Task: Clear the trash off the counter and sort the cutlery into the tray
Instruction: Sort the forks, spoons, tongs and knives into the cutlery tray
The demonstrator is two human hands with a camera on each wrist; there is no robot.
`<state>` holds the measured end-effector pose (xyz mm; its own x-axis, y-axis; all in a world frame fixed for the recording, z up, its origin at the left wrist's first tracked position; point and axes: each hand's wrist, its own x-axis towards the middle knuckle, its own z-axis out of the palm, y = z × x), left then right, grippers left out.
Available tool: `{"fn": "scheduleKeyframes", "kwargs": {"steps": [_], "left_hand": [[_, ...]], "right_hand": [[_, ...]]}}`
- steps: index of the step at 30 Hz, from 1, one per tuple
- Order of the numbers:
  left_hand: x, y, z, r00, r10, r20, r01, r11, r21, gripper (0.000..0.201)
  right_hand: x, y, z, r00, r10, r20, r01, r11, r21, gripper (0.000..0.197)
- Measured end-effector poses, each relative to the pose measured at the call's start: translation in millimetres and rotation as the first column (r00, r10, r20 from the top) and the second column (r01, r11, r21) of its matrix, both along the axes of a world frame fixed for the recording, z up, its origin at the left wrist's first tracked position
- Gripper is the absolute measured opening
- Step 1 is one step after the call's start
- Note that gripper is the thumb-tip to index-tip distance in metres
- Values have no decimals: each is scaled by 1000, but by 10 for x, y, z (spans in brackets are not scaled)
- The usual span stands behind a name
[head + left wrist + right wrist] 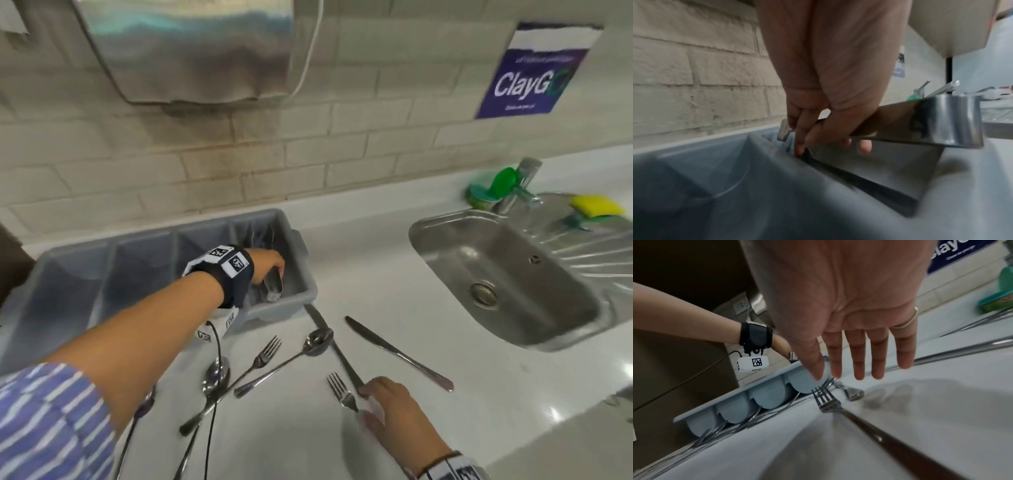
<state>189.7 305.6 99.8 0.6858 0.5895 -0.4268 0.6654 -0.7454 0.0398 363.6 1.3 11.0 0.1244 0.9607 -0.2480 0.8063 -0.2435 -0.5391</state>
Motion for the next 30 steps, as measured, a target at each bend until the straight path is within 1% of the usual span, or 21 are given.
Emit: {"fn": "scheduleKeyframes", "kwargs": {"steps": [1,4,7,8,9,10,11,13,14,15,16,18,20,21,23,24,25,26,28,29,30], "left_hand": [[8,31,-65,999,19,-26,-20,1000,-14,45],[40,73,-200,995,61,-84,-64,997,-43,46],[7,76,-227,986,87,-143,-87,996,4,54],[-15,75,-228,983,107,-148,-104,994,22,59],[-36,63,-218,982,130,-136,-127,991,34,65],[-57,19,-177,982,156,-109,-153,988,36,68],[-83,-42,-127,982,181,-59,-180,983,27,70],[-163,-287,28,965,239,107,-239,971,-9,69],[-233,-458,104,944,251,212,-251,968,-24,65],[-331,-655,162,915,247,319,-250,968,-31,58],[-454,-869,192,882,244,403,-251,967,-36,51],[-740,-1288,142,838,268,474,-276,960,-55,39],[-1040,-1643,1,799,363,480,-362,927,-98,31],[-1193,-1798,-83,770,420,480,-411,902,-131,26],[-1453,-2057,-234,714,530,457,-492,844,-212,16],[-1573,-2186,-295,682,593,429,-538,803,-255,10],[-1681,-2313,-353,652,647,395,-576,761,-298,5],[-1770,-2432,-398,626,694,357,-606,720,-338,11],[-1919,-2636,-487,617,733,286,-619,677,-399,27],[-1980,-2714,-515,620,739,264,-610,666,-430,31],[-2037,-2773,-536,619,745,249,-599,653,-463,30]], "right_hand": [[2,-51,-24,1000,-3,12,3,999,-46,68],[-23,-142,-46,998,-8,70,15,994,-109,61],[-35,-137,-10,988,6,157,25,981,-195,64],[-57,-123,20,984,-2,177,45,970,-237,58],[-82,-111,41,981,-7,191,56,967,-250,45],[-110,-94,49,977,-2,214,55,969,-242,27],[-135,-81,56,975,-8,224,63,969,-240,14],[-146,-51,1,970,4,242,57,968,-244,30],[-150,-29,-13,966,19,258,49,965,-256,35],[-152,-12,-8,963,34,268,38,965,-259,36],[-157,0,2,961,59,272,14,966,-259,30],[-194,23,32,953,104,285,-31,968,-249,13],[-241,57,49,949,123,291,-49,967,-249,14],[-268,74,58,957,125,262,-61,969,-239,12],[-317,104,101,973,134,190,-82,963,-257,27],[-363,138,164,979,155,132,-118,960,-253,31],[-420,182,252,985,164,51,-147,960,-240,30],[-492,250,371,987,152,-53,-160,963,-216,27],[-673,495,593,959,123,-255,-161,978,-135,22],[-774,672,671,944,114,-311,-137,989,-54,20],[-886,874,753,932,112,-344,-108,994,31,20]]}}
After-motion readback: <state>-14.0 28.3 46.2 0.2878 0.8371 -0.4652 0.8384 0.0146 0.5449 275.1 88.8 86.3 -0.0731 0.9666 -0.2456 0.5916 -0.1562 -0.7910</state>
